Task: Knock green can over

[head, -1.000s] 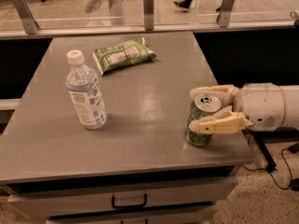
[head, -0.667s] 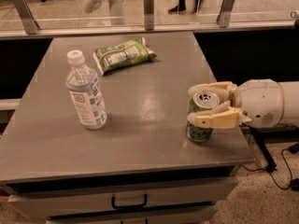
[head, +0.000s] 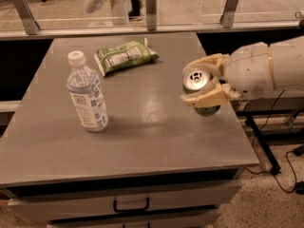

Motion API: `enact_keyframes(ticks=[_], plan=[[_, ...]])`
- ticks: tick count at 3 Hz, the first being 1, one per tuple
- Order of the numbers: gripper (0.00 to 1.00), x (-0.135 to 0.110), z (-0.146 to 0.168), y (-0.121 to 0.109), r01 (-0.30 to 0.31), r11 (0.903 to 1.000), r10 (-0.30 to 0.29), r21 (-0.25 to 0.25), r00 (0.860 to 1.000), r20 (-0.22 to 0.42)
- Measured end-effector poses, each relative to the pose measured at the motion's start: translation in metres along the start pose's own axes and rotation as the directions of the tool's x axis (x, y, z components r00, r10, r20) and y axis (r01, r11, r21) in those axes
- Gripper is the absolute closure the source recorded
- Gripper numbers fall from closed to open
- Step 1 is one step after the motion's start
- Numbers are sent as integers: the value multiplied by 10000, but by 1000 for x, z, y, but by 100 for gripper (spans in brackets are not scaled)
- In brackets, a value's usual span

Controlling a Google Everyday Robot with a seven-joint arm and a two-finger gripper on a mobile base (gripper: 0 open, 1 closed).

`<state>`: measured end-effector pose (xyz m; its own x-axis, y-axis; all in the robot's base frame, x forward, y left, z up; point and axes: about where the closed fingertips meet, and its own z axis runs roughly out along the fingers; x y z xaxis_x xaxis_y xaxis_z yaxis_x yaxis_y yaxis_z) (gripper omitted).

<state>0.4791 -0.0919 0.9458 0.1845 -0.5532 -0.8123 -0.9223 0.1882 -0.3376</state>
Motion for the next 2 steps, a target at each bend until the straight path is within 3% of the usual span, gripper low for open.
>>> enact_keyframes(ticks=[1, 2], plan=[[100, -18, 25, -6, 1537, 9881, -1509, 16, 9722, -1790], [100, -24, 51, -6, 2571, 9658, -2536, -328, 9114, -3240]])
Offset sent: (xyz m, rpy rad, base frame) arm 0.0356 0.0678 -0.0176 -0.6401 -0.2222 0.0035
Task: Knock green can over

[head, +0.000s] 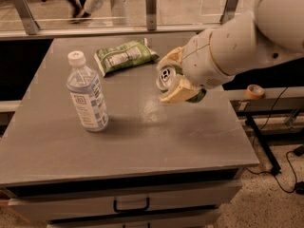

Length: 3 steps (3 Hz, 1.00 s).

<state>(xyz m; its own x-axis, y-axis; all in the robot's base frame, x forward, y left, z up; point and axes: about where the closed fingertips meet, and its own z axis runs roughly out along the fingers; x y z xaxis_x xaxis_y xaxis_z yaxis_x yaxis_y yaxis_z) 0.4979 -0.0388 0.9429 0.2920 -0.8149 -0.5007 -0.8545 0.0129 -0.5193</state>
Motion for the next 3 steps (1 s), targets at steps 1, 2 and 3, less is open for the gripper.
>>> enact_keyframes(ticks=[1, 2, 3], plan=[[82, -7, 19, 3, 896, 9951, -931, -407, 9913, -930], [59, -11, 39, 13, 1464, 9833, -1606, -1082, 9775, -1368], [35, -17, 59, 25, 1807, 9674, -2082, -1774, 9664, -1511]])
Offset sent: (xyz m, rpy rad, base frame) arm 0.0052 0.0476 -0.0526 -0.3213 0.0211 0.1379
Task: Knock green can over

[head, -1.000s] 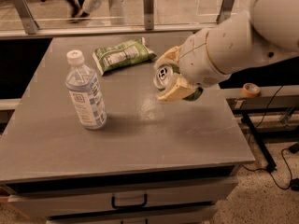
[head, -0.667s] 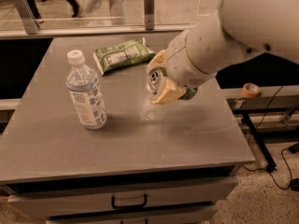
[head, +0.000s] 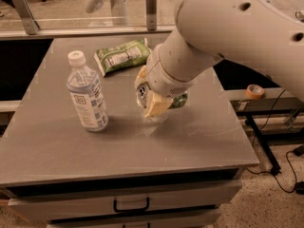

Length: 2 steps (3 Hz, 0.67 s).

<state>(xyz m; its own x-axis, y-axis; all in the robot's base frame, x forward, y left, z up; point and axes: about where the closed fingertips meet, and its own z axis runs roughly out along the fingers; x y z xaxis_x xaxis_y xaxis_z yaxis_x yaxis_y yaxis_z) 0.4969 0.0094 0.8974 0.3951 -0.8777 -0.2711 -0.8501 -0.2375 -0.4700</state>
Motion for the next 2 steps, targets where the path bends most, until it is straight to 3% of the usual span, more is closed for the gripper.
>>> enact_keyframes(ticks=[1, 2], plan=[[12, -5, 11, 6, 172, 9991, -176, -398, 9998, -114], [0, -9, 18, 11, 212, 9973, -218, -703, 9997, -72]])
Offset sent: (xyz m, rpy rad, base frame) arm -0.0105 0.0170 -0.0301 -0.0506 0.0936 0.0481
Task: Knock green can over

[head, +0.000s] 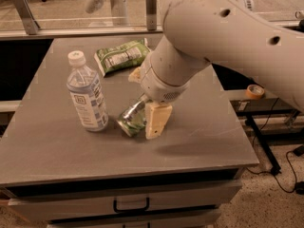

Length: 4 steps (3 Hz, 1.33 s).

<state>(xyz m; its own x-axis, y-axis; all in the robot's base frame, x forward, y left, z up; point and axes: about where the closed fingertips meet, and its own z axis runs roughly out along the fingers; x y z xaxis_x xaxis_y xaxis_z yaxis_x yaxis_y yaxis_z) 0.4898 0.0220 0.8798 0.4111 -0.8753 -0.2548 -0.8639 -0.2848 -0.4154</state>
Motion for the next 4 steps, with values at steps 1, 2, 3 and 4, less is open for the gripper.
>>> enact_keyframes(ticks=[1, 2, 3, 4], plan=[[0, -1, 2, 2, -17, 9999, 18, -131, 10000, 76], [0, 1, 4, 5, -236, 9992, 244, -308, 9993, 266], [0, 32, -7, 6, -1262, 9909, 1297, -476, 9883, 804], [0, 77, -22, 11, -2644, 9629, 2691, -545, 9562, 1152]])
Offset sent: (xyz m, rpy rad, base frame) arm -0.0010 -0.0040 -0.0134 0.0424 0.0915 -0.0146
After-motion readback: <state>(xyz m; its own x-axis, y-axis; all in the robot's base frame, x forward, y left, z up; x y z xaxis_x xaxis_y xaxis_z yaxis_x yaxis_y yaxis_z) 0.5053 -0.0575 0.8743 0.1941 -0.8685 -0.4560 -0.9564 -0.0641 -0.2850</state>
